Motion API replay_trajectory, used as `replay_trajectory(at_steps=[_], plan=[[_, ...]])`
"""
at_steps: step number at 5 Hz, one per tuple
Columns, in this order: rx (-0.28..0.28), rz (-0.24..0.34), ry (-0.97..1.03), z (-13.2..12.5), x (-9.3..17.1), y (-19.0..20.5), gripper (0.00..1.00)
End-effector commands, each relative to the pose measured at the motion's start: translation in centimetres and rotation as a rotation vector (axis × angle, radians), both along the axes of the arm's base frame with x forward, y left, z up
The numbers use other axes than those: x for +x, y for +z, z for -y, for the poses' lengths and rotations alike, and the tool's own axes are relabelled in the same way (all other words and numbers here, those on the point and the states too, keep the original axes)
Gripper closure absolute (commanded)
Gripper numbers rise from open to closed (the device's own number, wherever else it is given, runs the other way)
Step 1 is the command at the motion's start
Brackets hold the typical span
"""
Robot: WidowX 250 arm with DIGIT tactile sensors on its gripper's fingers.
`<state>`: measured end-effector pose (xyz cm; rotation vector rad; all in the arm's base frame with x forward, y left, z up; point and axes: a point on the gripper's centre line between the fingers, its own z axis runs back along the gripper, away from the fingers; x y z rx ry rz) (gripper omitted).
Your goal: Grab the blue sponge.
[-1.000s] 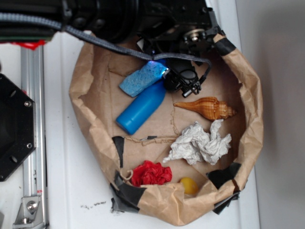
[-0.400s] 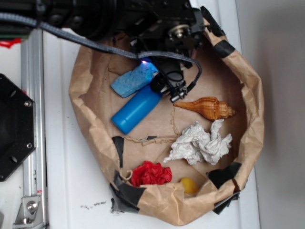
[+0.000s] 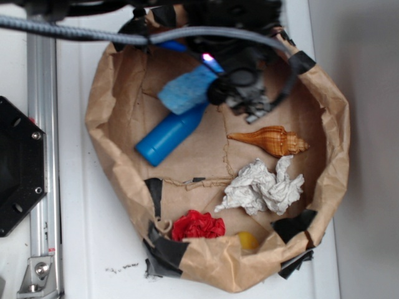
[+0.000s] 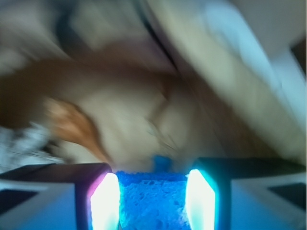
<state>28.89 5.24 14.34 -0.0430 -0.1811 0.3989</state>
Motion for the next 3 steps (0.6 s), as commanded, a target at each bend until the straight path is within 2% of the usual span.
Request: replay_trajectory(at_steps=[1,2,3], plan=[[0.06,0.069,-0.238,2.9,0.6,5.8,1.0],[0.031,0.047,-0.332,4.3,-0.3,5.1,1.0],[0.039,0.039,-0.357,4.3,-0.5,4.9,1.0]])
